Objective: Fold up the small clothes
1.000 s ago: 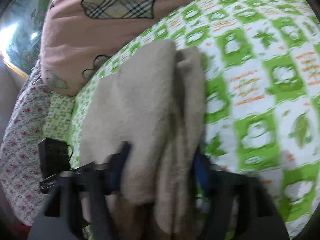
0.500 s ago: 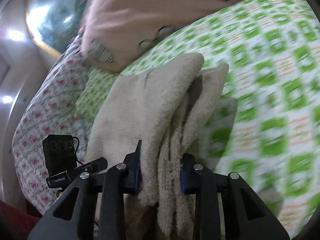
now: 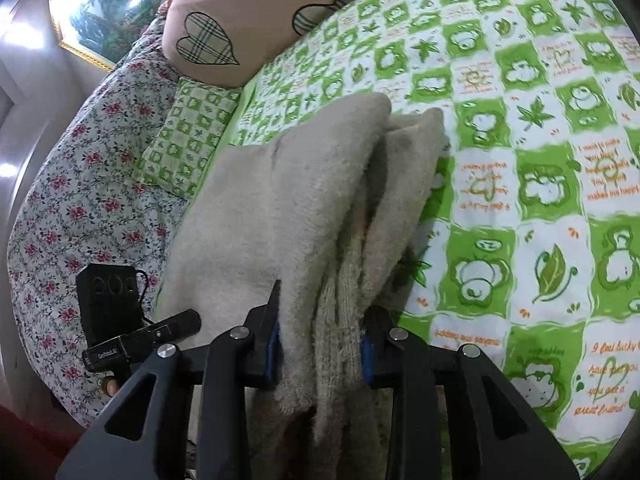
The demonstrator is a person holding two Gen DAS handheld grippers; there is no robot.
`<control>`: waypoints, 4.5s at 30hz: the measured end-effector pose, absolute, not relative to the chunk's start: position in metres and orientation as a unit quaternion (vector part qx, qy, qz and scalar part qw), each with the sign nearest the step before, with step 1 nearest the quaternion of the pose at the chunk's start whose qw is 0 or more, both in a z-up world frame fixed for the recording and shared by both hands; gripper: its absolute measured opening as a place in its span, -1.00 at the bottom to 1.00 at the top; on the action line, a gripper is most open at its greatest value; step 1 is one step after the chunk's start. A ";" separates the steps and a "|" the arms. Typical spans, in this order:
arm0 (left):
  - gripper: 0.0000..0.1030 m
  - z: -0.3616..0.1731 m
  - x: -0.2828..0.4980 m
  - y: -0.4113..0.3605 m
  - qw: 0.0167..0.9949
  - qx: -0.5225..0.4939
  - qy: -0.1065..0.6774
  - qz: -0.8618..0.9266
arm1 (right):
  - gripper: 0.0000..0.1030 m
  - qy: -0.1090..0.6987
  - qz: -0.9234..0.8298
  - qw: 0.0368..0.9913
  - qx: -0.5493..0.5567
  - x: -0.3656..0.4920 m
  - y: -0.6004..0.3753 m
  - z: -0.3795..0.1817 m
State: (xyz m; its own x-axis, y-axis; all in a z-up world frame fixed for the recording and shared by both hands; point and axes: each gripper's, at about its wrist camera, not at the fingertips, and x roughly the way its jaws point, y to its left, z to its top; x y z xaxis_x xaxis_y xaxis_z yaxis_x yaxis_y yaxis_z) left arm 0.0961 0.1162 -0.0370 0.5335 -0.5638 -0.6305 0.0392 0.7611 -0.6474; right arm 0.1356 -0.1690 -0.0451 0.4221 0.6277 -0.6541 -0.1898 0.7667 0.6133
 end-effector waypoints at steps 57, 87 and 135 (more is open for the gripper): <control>0.00 -0.017 -0.027 0.052 0.902 -0.077 0.426 -0.001 | 0.04 0.452 0.229 0.844 0.178 0.022 -0.170 -0.021; -0.78 -0.029 -0.028 0.049 0.882 -0.086 0.463 0.005 | -0.90 0.472 0.153 0.865 0.072 0.025 -0.175 -0.024; -0.69 -0.018 0.078 0.063 0.885 -0.121 0.430 -0.133 | -1.00 0.468 0.145 0.865 0.110 0.106 -0.158 -0.033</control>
State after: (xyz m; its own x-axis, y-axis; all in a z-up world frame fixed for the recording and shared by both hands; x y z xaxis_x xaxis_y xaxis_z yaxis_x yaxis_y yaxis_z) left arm 0.0778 0.0634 -0.0175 0.5957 -0.3394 -0.7280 0.1309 0.9352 -0.3289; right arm 0.1059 -0.1578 -0.0329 0.5199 0.3540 -0.7774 -0.1485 0.9337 0.3258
